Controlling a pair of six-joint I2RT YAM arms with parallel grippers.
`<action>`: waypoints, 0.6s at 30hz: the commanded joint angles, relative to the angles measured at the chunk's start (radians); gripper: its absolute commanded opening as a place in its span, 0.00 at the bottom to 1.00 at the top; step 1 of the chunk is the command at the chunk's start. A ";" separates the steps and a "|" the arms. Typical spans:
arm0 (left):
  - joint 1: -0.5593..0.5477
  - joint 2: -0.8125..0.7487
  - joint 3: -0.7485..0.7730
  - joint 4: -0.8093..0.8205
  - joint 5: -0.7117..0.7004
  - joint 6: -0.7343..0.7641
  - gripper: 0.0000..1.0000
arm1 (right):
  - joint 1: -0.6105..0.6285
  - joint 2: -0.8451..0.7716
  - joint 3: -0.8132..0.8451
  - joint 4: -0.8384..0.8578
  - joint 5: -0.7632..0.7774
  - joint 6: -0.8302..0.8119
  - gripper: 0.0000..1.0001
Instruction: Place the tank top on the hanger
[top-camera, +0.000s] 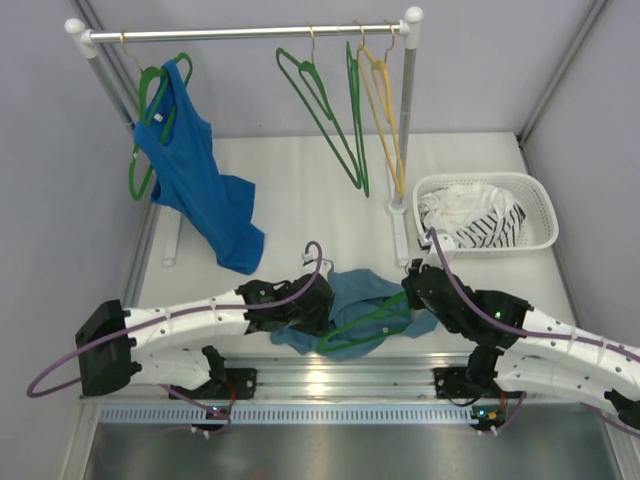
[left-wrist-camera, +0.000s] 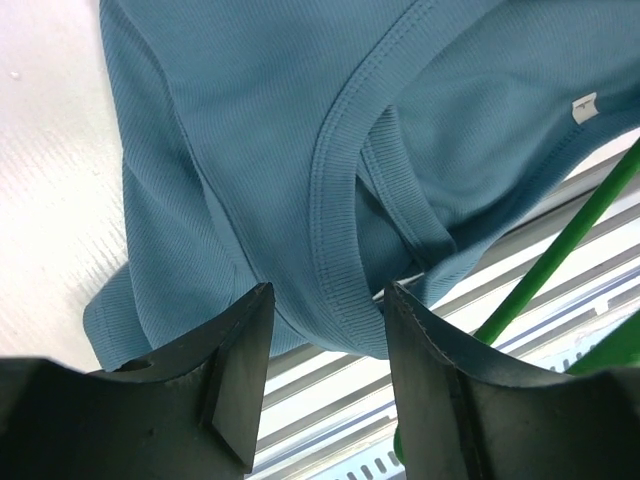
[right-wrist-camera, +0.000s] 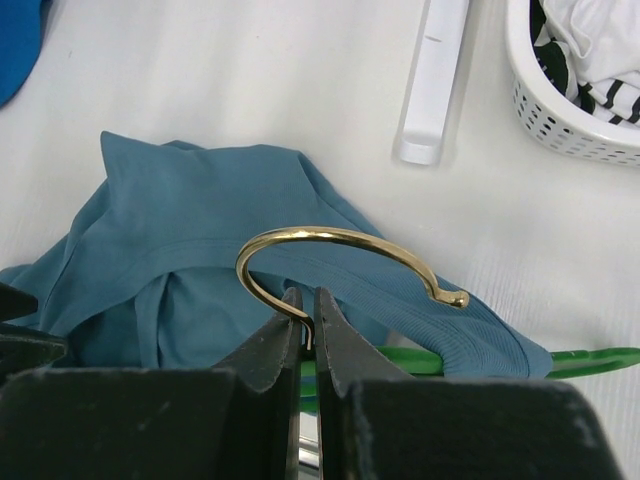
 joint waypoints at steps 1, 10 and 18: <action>-0.015 0.013 0.061 -0.010 -0.007 -0.004 0.53 | 0.000 -0.010 0.048 0.001 0.037 0.011 0.00; -0.017 0.061 0.075 0.004 0.010 0.019 0.54 | 0.000 -0.001 0.049 0.007 0.035 0.014 0.00; -0.017 0.112 0.079 0.004 0.019 0.035 0.50 | 0.000 0.005 0.048 0.005 0.034 0.014 0.00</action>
